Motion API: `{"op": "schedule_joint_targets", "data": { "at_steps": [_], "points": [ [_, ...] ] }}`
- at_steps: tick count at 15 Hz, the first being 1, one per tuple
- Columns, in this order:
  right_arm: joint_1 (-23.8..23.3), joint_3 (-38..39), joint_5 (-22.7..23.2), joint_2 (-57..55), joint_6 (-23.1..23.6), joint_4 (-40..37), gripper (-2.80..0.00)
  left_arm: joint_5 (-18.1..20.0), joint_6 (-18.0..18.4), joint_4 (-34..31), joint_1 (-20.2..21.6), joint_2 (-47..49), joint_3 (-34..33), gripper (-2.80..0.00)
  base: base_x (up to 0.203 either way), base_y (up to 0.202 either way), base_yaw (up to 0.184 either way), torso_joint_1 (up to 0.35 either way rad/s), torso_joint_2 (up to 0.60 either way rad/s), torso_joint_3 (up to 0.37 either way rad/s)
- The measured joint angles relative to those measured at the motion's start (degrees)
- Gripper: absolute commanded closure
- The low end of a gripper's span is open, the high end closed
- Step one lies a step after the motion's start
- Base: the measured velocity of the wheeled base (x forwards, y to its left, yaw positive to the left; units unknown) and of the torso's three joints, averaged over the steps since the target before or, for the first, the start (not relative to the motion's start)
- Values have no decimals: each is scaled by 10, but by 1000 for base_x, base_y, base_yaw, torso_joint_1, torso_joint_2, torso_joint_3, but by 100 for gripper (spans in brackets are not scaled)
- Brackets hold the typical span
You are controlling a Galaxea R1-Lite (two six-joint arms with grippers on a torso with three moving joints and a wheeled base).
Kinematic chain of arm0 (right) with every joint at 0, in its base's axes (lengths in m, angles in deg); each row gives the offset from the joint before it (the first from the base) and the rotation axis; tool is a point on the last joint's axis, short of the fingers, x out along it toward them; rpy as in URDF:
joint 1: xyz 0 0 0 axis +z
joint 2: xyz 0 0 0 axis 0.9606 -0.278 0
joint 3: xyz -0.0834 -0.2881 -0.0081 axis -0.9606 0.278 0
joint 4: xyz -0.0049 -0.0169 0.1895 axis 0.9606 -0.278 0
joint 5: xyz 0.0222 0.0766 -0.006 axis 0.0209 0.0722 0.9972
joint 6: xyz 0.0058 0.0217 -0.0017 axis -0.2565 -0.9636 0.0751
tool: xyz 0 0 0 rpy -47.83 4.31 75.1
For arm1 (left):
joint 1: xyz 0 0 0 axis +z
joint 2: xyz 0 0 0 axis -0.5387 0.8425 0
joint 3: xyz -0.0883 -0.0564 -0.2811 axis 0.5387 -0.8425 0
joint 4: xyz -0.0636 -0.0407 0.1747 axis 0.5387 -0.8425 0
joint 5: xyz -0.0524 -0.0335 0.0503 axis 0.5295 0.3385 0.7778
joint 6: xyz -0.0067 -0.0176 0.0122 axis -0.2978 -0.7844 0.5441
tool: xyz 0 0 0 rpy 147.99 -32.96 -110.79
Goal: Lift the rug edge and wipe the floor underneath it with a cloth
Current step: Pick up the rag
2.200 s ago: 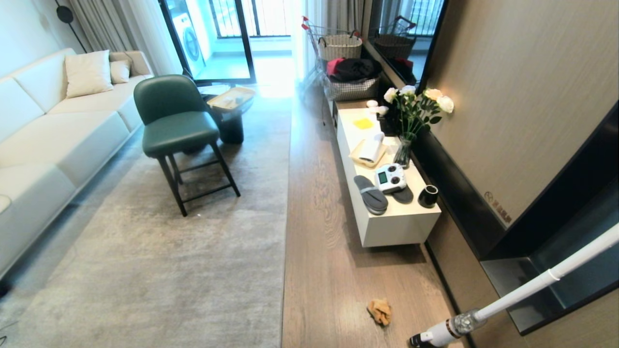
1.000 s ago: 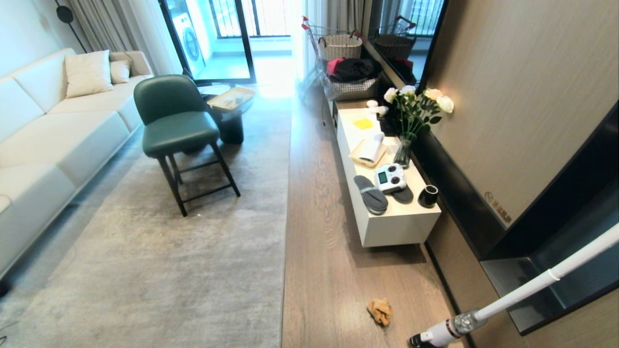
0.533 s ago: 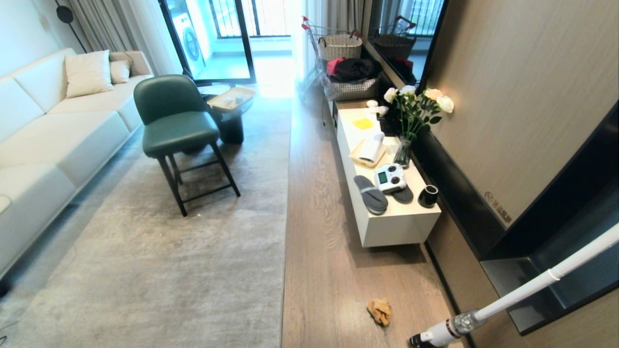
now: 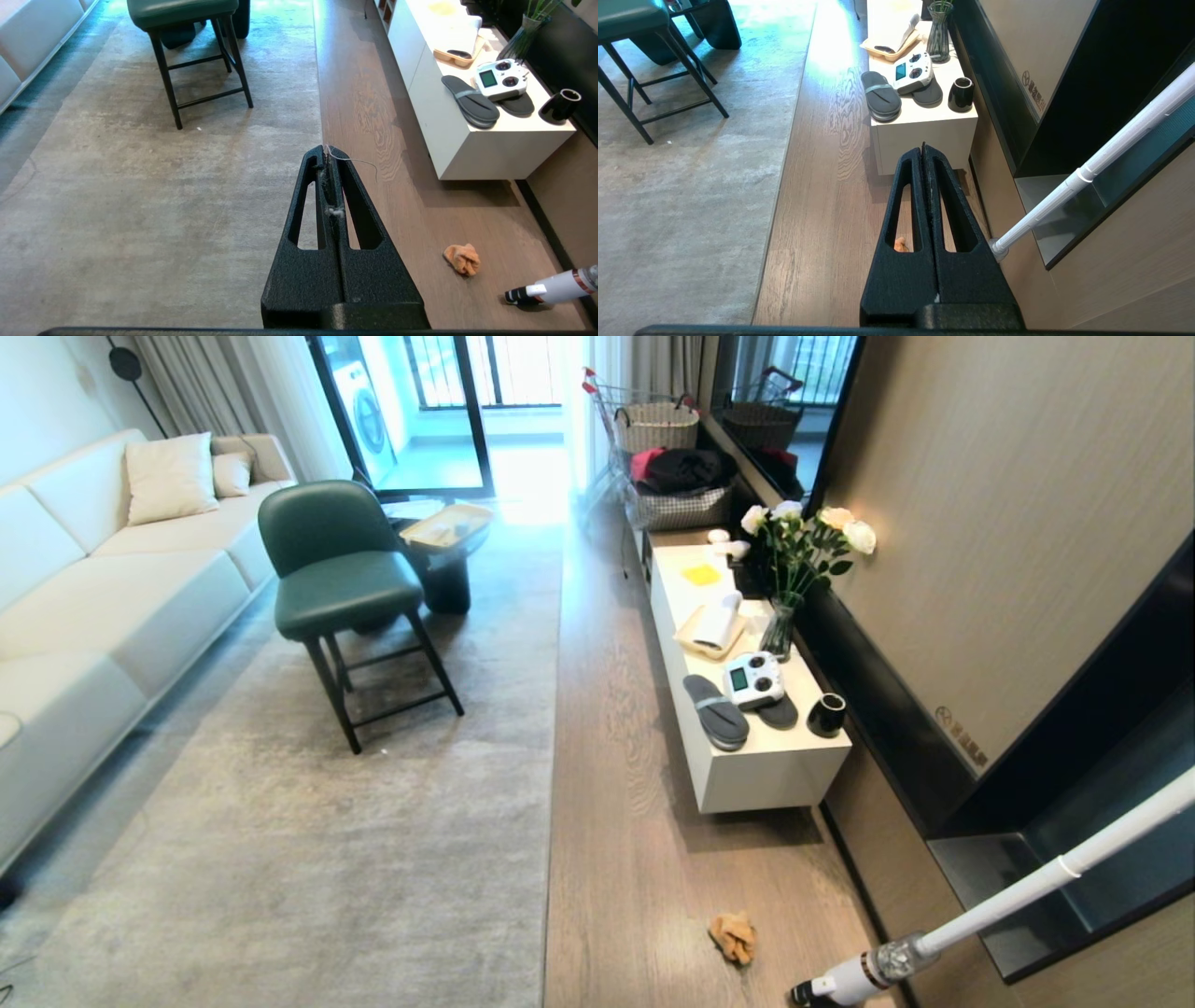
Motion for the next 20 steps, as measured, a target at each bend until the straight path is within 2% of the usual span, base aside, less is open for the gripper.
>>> {"op": "schedule_joint_targets", "data": {
  "at_steps": [20],
  "points": [
    [0, 0, 0, 0, 0, 0, 0, 0, 0, 0, 0, 0, 0, 0, 0, 0, 0, 0, 0, 0]
  ]
}}
